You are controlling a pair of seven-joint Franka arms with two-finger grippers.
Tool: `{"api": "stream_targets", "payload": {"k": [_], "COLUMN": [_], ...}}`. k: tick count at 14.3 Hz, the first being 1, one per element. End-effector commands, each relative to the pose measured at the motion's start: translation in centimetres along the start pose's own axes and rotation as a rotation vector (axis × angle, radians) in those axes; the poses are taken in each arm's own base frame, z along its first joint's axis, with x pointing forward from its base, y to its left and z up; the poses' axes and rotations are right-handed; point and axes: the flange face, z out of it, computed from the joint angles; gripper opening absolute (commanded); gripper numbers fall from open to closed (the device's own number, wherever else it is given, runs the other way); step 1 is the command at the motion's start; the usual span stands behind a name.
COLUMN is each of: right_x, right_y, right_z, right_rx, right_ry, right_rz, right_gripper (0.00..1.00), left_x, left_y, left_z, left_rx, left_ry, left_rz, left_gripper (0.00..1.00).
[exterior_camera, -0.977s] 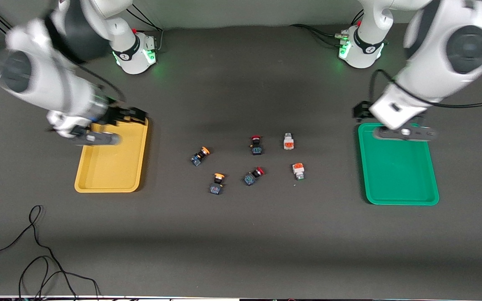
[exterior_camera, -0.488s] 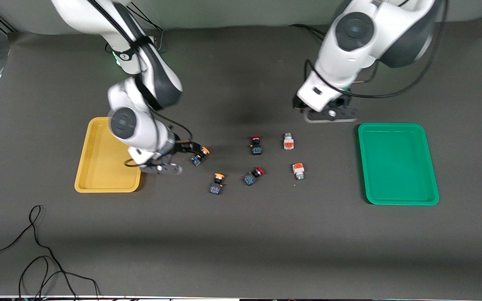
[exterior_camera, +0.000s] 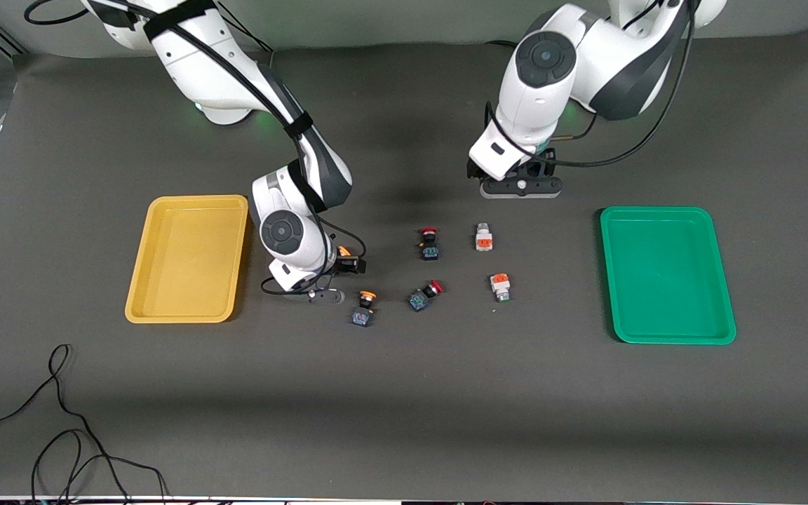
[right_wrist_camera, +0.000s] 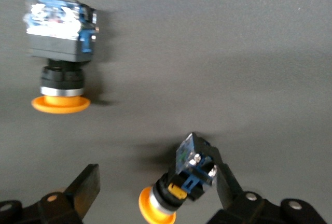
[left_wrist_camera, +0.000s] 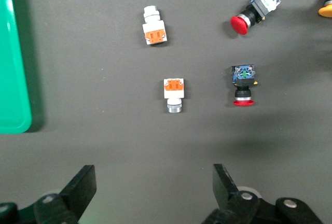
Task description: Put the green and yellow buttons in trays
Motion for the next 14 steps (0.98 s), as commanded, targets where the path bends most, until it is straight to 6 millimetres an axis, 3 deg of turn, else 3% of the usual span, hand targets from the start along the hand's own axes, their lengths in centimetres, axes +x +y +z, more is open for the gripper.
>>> {"api": "stream_targets", "payload": {"k": [1, 4, 7, 9, 11, 14], "right_x": [-1.2, -1.7, -1.8, -2.0, -2.2, -2.3], "right_y": [1.0, 1.8, 1.8, 2.0, 2.2, 2.1], "right_z": [1.8, 3.3, 3.3, 3.4, 3.4, 2.9], "right_rx": [0.01, -0.002, -0.002, -0.006, -0.008, -0.005], "right_ry": [0.029, 0.027, 0.027, 0.022, 0.018, 0.016], "right_rz": [0.026, 0.032, 0.032, 0.033, 0.036, 0.036], "right_gripper": [1.0, 1.0, 1.0, 0.92, 0.66, 0.14], "left_x": [-0.7, -0.2, 0.9, 1.1, 1.5, 1.8], "left_y": [-0.2, 1.8, 2.5, 2.6, 2.3, 2.4], "left_z": [4.7, 10.9, 16.7, 19.8, 21.6, 23.3], "left_rx": [-0.014, -0.005, -0.004, 0.016, 0.027, 0.009], "left_ry": [0.013, 0.007, 0.041, 0.063, 0.081, 0.101], "left_rz": [-0.066, -0.105, -0.074, -0.028, 0.009, 0.019], "left_gripper": [1.0, 1.0, 1.0, 1.0, 1.0, 0.99]}}
